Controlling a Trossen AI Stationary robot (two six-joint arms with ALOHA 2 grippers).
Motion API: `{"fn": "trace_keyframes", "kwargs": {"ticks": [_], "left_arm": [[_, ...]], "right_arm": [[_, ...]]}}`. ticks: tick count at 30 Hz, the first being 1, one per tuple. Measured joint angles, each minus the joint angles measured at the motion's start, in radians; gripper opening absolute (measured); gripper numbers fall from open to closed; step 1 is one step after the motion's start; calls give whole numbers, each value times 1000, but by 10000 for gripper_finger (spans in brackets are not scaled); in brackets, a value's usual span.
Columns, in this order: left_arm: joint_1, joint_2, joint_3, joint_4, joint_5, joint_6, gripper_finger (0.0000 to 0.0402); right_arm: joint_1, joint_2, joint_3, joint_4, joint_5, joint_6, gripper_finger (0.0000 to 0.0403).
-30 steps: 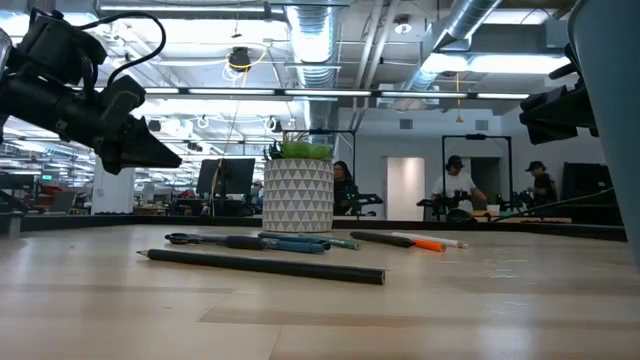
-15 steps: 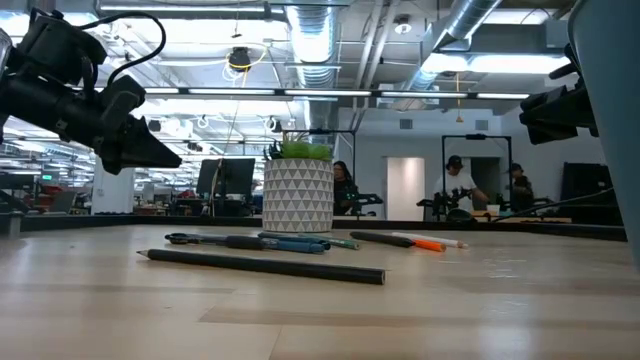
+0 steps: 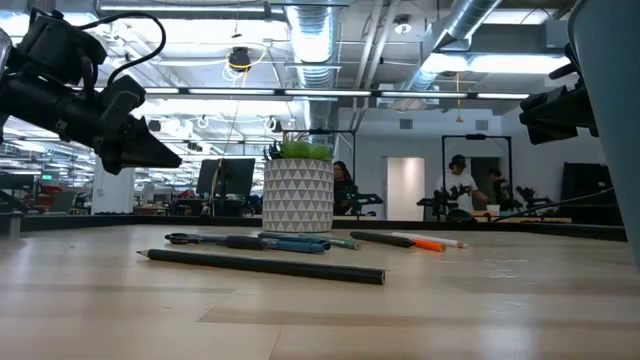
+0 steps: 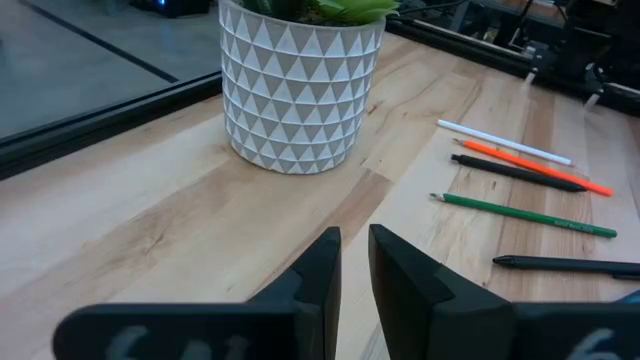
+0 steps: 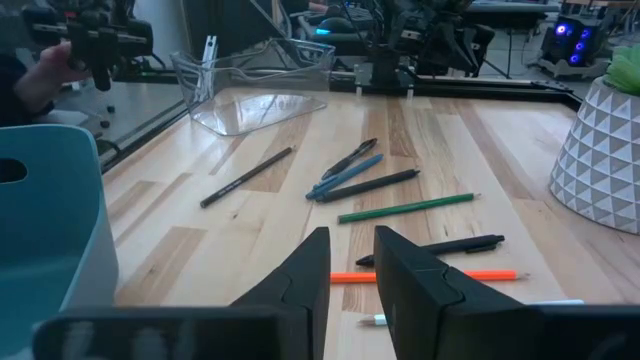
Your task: Sort pens & pencils
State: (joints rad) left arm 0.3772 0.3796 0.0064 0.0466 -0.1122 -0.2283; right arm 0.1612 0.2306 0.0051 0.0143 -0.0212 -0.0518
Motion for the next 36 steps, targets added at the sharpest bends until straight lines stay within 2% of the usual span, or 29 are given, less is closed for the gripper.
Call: {"fn": "trace_keyframes", "kwargs": {"ticks": [30, 36], "left_arm": [[0, 0, 0, 0, 0, 0, 46], [0, 0, 0, 0, 0, -2, 46]], "right_arm": [[0, 0, 0, 1, 1, -1, 102], [0, 0, 0, 4, 63, -1, 102]]}}
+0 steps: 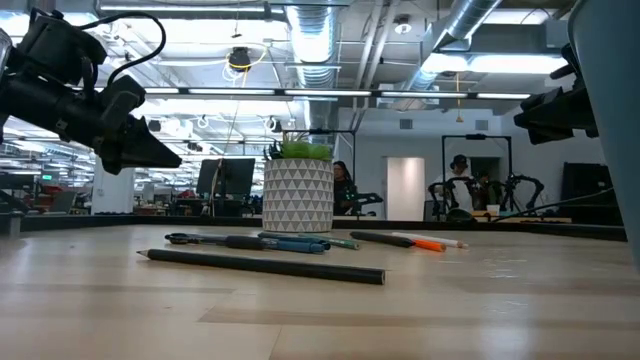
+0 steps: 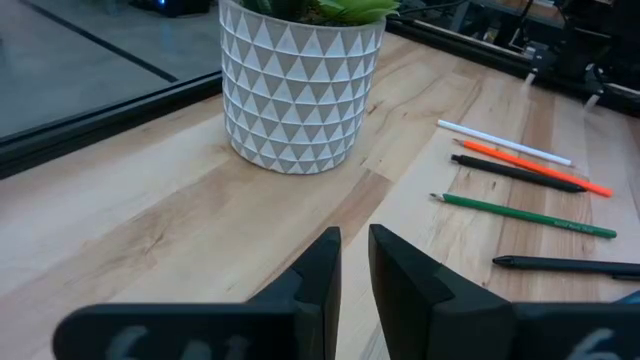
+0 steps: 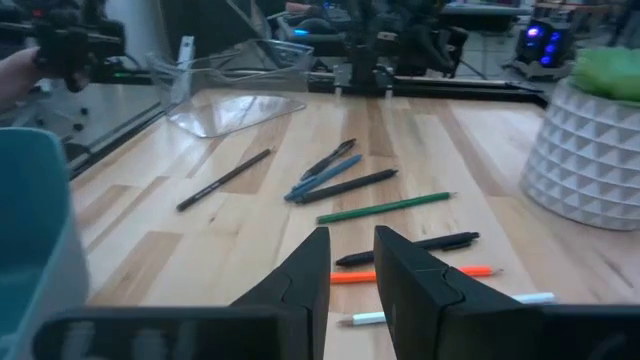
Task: Sort pens & pencils
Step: Put the white pencil into the blue bin
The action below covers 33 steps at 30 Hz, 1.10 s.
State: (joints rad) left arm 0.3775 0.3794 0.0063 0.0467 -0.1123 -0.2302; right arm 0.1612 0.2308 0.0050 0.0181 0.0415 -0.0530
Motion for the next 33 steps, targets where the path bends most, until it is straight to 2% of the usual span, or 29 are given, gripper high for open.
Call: {"fn": "trace_keyframes", "kwargs": {"ticks": [7, 14, 18, 23, 26, 33], "left_arm": [[0, 0, 0, 0, 0, 0, 46], [0, 0, 0, 0, 0, 8, 46], [0, 0, 0, 0, 0, 8, 46], [0, 0, 0, 4, -1, -64, 46], [0, 0, 0, 6, -2, -85, 46], [0, 0, 0, 4, -2, -79, 46]], "right_arm": [[0, 0, 0, 16, 21, 0, 102], [0, 0, 0, 37, 102, 0, 102], [0, 0, 0, 61, 236, 1, 102], [0, 0, 0, 191, 379, -3, 102], [0, 0, 0, 237, 390, -7, 102], [0, 0, 0, 220, 383, -7, 102]]}}
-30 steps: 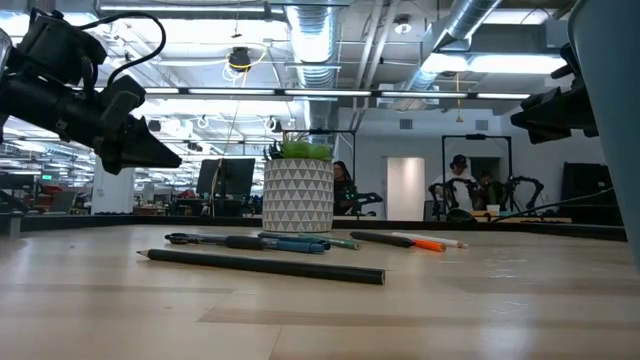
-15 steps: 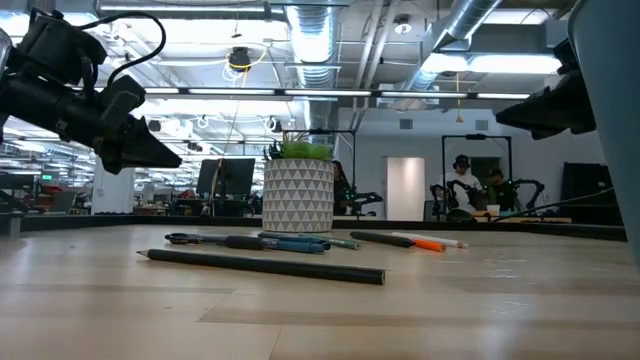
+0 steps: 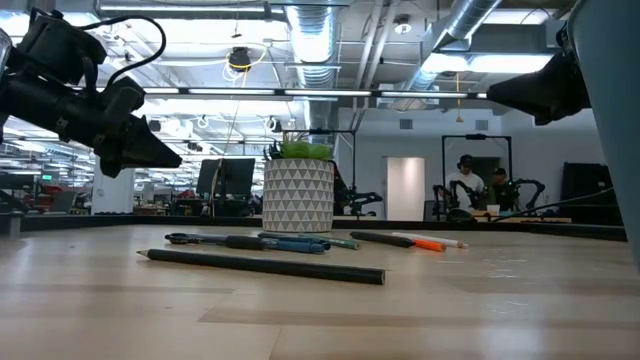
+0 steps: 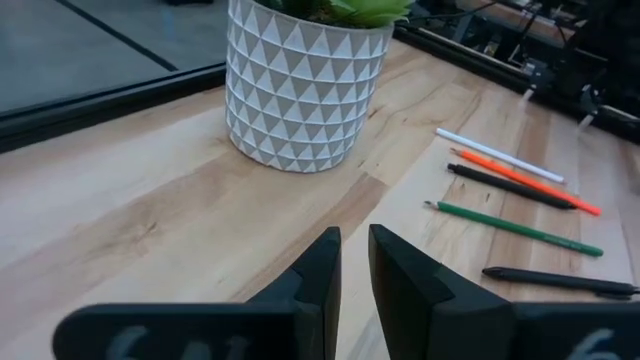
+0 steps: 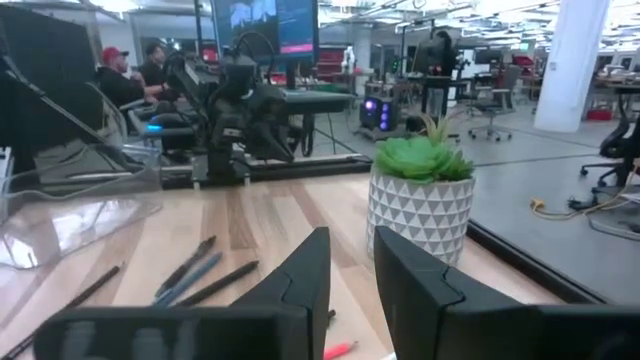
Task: Sort pens & pencils
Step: Put the white pencil into the blue bin
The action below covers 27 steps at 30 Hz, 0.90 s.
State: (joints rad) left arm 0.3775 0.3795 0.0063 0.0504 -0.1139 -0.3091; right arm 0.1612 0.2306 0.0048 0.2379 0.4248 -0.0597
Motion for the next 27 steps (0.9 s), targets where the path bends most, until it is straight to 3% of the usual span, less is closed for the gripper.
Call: {"fn": "trace_keyframes", "kwargs": {"ticks": [7, 27], "left_arm": [[0, 0, 0, 23, 0, -34, 46], [0, 0, 0, 41, -6, -47, 46]], "right_arm": [[-18, 0, 0, 75, 23, 1, 102], [-74, 0, 0, 58, 22, 33, 102]]}}
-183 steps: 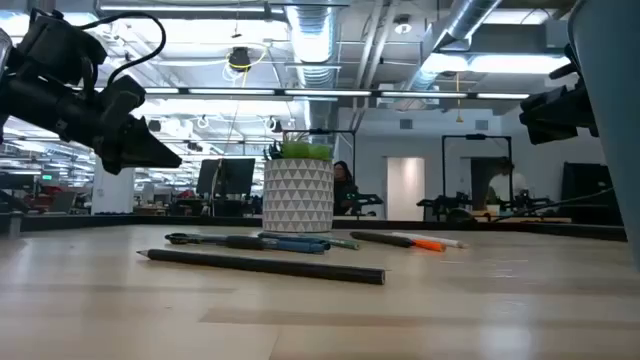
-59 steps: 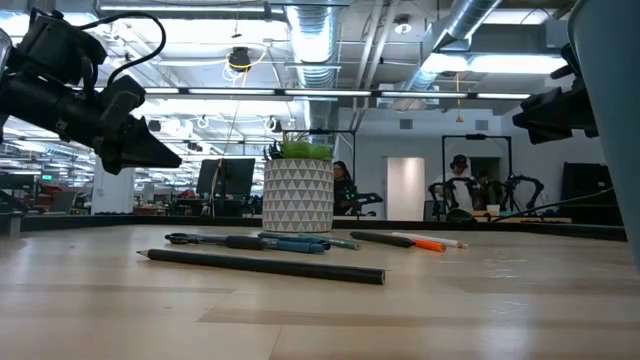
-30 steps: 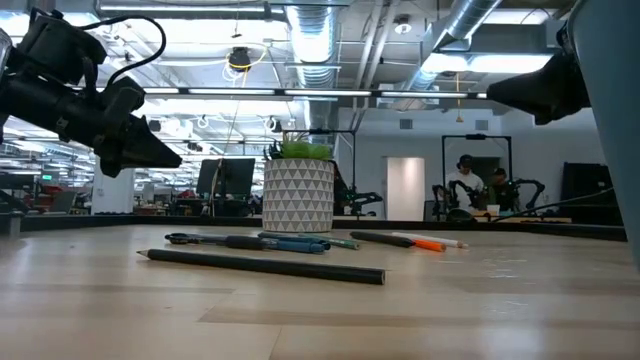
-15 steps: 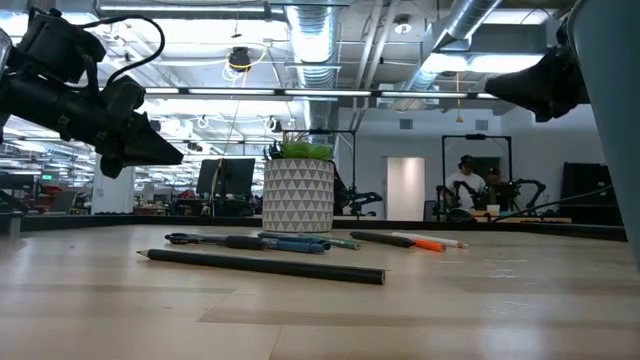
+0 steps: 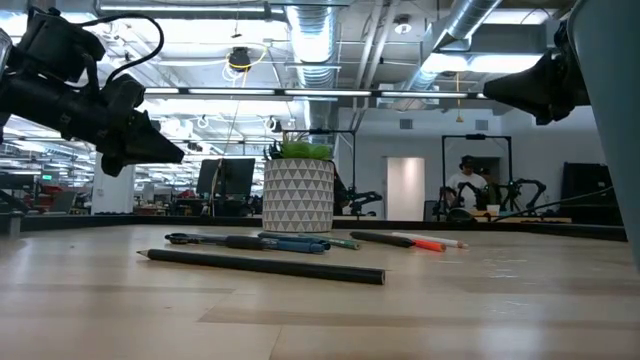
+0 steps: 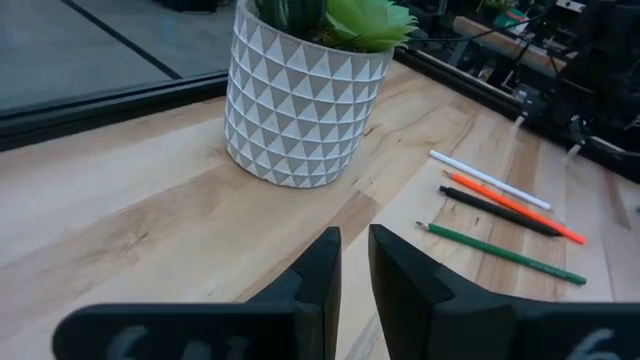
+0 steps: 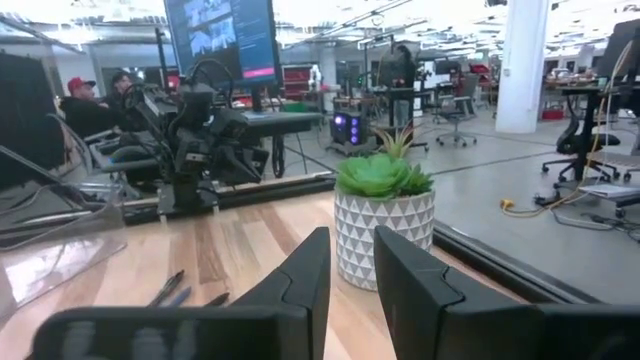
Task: Sort pens & pencils
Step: Put the white pencil into the blue bin
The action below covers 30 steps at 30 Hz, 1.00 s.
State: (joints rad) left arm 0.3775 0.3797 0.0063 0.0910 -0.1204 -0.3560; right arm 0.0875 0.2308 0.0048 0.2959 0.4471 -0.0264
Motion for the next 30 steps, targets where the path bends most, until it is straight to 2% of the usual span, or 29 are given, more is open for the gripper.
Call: {"fn": "trace_keyframes", "kwargs": {"ticks": [4, 10, 14, 21, 26, 30], "left_arm": [[0, 0, 0, 63, 2, 2, 46], [0, 0, 1, 178, 87, 31, 46], [0, 1, 50, 195, 85, 64, 46], [0, 4, 155, 193, 48, 121, 46], [0, 60, 193, 196, -27, 159, 46], [0, 160, 231, 198, -1, 175, 46]], "right_arm": [[-24, 0, 1, 59, 3, -22, 102], [-77, 0, 27, 56, 3, -22, 102], [-128, 0, 80, 52, 0, -8, 102], [-194, 21, 209, -90, -2, 26, 102], [-247, 131, 266, -136, -4, 93, 102], [-294, 299, 304, -136, -5, 175, 102]]}}
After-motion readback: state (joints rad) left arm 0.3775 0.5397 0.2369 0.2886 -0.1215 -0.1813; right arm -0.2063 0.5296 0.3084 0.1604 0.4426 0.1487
